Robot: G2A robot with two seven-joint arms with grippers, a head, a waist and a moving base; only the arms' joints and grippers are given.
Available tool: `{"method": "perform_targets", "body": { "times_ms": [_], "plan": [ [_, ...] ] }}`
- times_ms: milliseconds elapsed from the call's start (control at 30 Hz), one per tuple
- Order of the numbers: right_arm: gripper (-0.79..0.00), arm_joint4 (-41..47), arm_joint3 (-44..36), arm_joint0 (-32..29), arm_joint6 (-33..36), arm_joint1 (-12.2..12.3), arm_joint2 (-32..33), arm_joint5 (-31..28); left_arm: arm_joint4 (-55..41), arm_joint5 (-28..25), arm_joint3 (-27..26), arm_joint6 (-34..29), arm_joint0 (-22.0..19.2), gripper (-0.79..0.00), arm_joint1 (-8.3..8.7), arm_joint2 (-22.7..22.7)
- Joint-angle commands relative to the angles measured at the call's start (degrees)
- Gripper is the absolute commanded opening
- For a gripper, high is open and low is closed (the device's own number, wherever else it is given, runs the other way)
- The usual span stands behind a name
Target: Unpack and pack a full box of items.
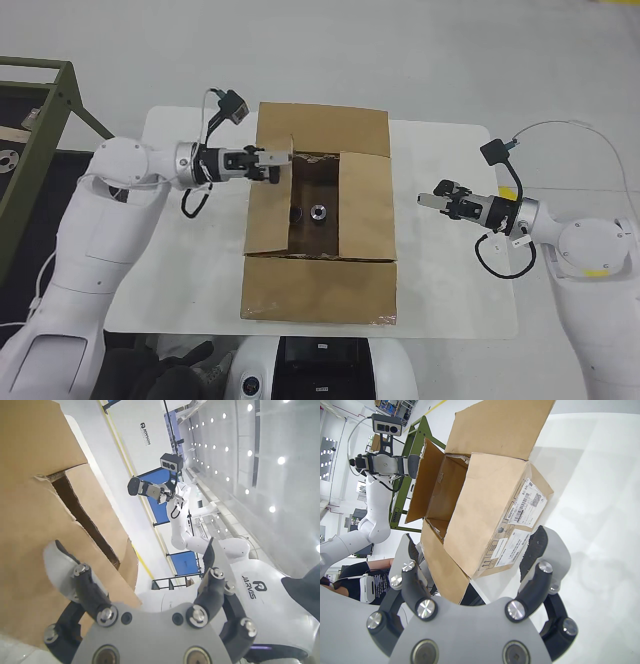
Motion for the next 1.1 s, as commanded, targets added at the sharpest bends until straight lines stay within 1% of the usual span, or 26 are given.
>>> {"method": "perform_targets", "body": {
  "times_ms": [0, 267, 667, 900, 1067],
  "plan": [
    [0.0, 0.0, 0.0, 0.0, 0.0, 0.0, 0.0, 0.0, 0.9, 0.0, 0.1, 0.3, -0.1, 0.0, -0.12, 0.9],
    [0.0, 0.0, 0.0, 0.0, 0.0, 0.0, 0.0, 0.0, 4.2, -0.1, 1.7, 1.7, 0.0, 0.0, -0.43, 3.2],
    [0.0, 0.0, 0.0, 0.0, 0.0, 0.0, 0.0, 0.0, 7.2, -0.6, 3.0, 2.6, 0.8, 0.0, -0.35, 3.5],
    [0.0, 0.0, 0.0, 0.0, 0.0, 0.0, 0.0, 0.0, 7.7, -1.2, 2.0, 3.1, 1.7, 0.0, -0.07, 2.3],
    [0.0, 0.0, 0.0, 0.0, 0.0, 0.0, 0.0, 0.0, 3.3, -1.2, 2.0, 3.1, 2.1, 0.0, 0.32, -1.1]
  ]
}}
